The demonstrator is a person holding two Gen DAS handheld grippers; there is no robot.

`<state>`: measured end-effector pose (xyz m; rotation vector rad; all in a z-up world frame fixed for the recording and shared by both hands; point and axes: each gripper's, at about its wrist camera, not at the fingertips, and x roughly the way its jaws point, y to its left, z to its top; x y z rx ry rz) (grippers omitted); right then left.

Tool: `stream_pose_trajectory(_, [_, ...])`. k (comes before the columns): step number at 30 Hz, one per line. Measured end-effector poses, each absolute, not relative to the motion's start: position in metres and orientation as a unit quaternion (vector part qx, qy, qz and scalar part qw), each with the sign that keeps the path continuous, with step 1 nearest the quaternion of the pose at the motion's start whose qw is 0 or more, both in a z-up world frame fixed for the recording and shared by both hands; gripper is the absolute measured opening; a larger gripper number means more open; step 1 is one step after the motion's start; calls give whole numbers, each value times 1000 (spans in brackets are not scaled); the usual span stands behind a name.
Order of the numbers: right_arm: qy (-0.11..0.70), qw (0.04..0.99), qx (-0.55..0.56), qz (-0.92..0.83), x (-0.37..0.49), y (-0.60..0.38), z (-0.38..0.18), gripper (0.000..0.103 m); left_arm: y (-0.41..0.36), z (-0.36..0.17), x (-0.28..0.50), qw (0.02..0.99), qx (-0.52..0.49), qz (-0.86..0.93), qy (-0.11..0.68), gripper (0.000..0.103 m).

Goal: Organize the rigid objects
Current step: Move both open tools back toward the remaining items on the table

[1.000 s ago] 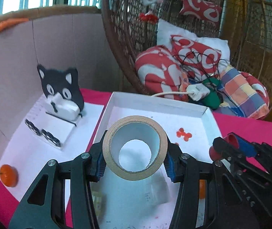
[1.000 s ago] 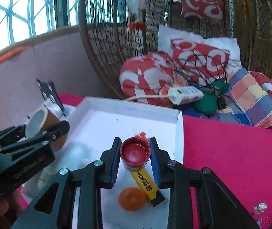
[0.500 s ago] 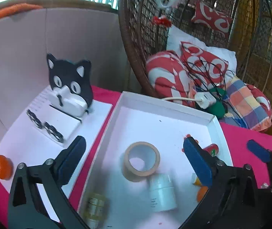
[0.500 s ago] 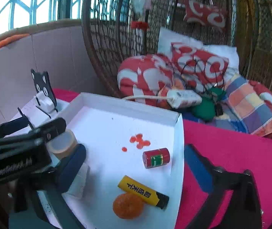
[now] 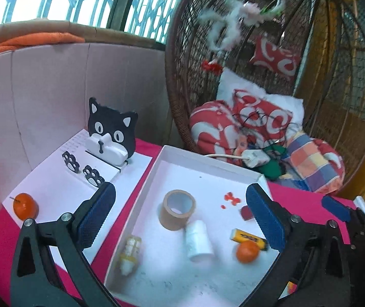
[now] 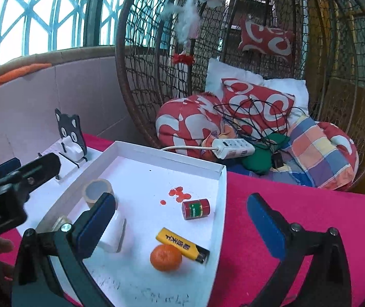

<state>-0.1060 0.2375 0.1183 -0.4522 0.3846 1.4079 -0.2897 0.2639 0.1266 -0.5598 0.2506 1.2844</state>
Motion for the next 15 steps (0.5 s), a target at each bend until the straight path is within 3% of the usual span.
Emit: stream_pose_trajectory(15, [179,732,-173,634,-77,184,137,103,213,149,-252,775,-220,577,138,103])
